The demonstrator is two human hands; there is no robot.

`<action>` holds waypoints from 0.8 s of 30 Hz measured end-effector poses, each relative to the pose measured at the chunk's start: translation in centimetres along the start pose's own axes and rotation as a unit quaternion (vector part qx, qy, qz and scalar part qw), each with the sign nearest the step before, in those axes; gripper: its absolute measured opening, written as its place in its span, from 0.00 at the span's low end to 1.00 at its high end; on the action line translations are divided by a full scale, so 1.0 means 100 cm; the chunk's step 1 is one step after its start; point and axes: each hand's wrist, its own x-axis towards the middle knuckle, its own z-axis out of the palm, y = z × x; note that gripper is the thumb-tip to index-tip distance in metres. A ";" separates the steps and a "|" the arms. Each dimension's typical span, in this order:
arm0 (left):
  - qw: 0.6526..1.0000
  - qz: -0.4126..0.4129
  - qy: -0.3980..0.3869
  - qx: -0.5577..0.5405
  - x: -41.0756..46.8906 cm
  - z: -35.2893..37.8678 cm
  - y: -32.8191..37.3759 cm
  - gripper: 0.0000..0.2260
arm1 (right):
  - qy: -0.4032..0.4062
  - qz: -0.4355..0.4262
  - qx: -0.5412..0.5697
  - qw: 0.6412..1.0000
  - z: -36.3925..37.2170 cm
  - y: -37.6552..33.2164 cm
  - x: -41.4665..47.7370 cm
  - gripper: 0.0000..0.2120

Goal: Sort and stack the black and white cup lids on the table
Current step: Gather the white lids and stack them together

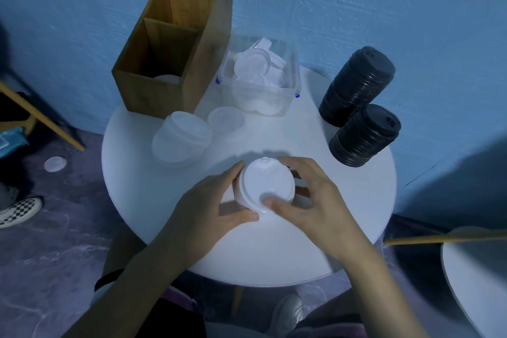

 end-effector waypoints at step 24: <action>1.000 0.013 0.004 0.015 -0.001 0.001 -0.005 0.37 | -0.076 0.069 0.220 0.970 -0.023 0.011 -0.004 0.33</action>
